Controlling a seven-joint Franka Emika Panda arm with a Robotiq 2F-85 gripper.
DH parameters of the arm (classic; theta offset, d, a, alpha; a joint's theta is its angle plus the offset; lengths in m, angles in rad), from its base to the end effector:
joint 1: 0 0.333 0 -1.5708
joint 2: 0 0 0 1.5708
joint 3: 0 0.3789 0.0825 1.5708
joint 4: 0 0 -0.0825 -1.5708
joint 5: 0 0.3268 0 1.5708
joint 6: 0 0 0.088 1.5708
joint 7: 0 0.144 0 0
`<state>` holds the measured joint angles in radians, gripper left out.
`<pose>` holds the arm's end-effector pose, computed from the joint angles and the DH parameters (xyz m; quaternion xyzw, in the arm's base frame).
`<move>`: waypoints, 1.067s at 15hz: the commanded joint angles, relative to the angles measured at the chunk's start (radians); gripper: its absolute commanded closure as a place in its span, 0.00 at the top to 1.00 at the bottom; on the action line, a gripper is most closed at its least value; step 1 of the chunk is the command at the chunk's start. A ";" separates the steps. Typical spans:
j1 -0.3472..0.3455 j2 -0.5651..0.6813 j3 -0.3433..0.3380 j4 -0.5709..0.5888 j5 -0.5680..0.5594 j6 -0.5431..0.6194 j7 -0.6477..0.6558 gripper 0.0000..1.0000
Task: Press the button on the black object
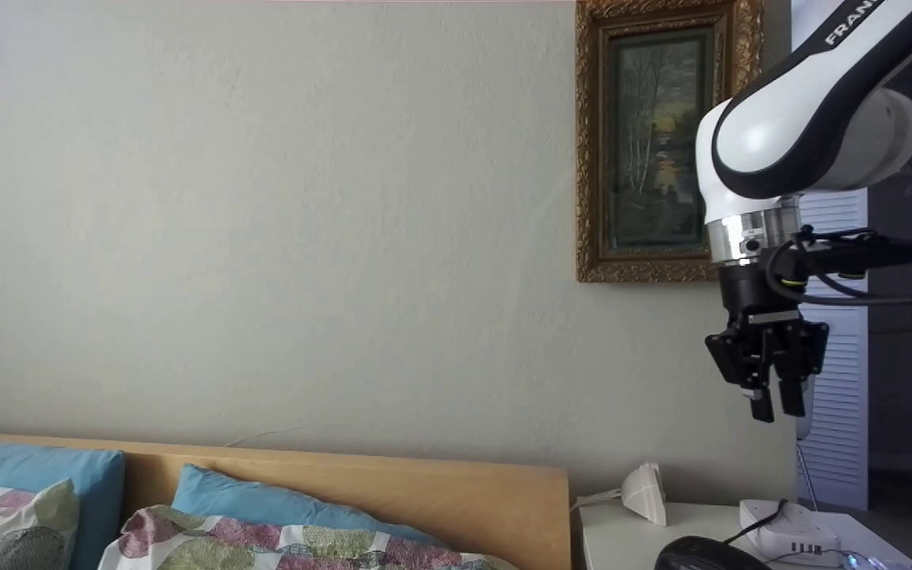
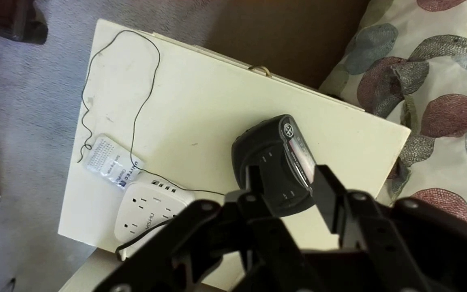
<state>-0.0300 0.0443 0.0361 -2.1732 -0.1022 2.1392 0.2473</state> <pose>0.4865 -0.0047 0.4267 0.9942 -0.0911 -0.0335 0.0457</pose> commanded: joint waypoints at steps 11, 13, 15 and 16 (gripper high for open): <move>0.029 0.138 -0.028 0.058 0.011 0.137 -0.007 0.01; 0.025 0.163 -0.026 0.069 0.032 0.147 -0.010 0.00; 0.025 0.211 -0.025 0.094 0.056 0.167 -0.002 0.00; 0.029 0.237 -0.026 0.107 0.058 0.181 0.011 0.00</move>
<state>-0.0183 0.2017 0.0233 -2.1145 -0.0806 2.2874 0.2440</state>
